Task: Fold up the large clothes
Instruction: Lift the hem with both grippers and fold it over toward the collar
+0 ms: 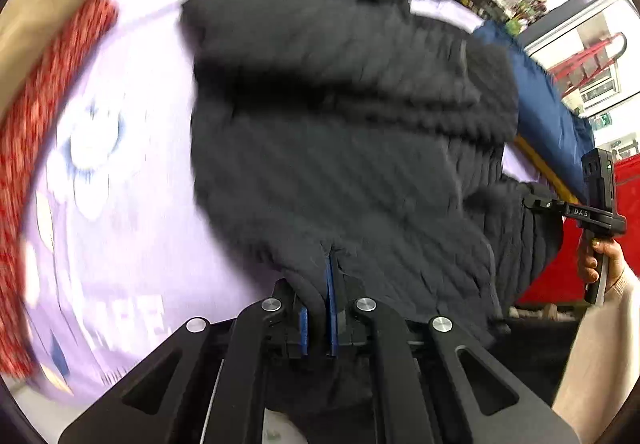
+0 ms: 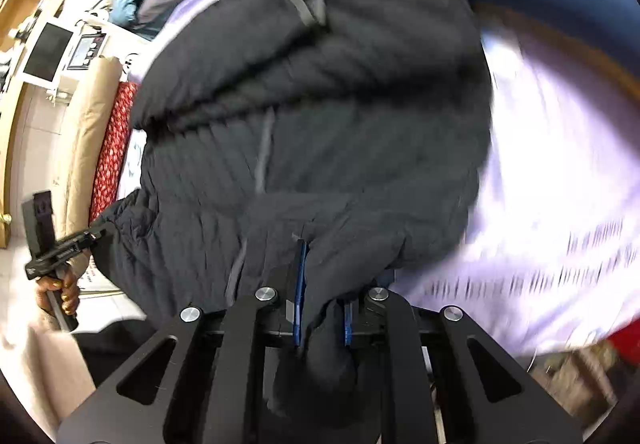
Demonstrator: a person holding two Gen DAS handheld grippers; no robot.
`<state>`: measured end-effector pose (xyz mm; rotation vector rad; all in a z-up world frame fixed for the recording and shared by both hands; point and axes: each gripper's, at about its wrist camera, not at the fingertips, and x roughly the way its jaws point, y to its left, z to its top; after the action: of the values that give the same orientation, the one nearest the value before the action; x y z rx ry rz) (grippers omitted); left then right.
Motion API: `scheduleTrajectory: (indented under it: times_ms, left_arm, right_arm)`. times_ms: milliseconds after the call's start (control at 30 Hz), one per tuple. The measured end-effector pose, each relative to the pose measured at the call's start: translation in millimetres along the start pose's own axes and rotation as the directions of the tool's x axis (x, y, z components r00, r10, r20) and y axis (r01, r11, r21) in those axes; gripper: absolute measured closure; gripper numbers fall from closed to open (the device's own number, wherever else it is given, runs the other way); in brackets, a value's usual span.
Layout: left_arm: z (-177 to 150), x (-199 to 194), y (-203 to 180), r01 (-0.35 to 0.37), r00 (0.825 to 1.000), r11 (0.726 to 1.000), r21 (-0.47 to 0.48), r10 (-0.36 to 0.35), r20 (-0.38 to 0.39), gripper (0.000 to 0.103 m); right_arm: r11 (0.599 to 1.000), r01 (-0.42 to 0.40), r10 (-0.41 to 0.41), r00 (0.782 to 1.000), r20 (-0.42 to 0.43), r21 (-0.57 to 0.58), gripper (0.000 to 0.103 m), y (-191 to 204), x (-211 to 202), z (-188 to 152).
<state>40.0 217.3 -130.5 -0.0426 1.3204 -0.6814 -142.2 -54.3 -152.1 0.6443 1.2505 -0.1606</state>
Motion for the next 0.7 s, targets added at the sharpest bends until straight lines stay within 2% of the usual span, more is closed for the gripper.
scheduleTrajectory:
  times_ms: [167,300,367,500,700]
  left_arm:
    - [58,-2,7,-0.049,0.992,0.999,-0.016,0.051,0.119,0.096]
    - [101,-11,16,-0.105,0.973,0.994,-0.039,0.111,0.204,0.096]
    - [118,-21,24,-0.101,0.964,0.992,-0.073,0.116,0.24,0.096]
    - [140,-27,30,-0.102,0.956,0.991,-0.09,0.123,0.265,0.096]
    - [166,-17,25,-0.142,0.954,0.987,-0.078,0.157,0.255,0.096]
  right_arm:
    - [0.999,0.037,-0.034,0.993,0.116,-0.02,0.091,8,-6,59]
    - [0.998,0.062,-0.059,0.976,0.209,-0.009,0.091,6,-22,110]
    - [0.997,0.072,-0.07,0.967,0.245,0.003,0.091,2,-31,129]
    - [0.997,0.02,-0.04,0.956,0.29,0.07,0.091,-17,-47,152]
    - [0.991,-0.004,-0.033,0.963,0.267,0.135,0.091,-29,-39,172]
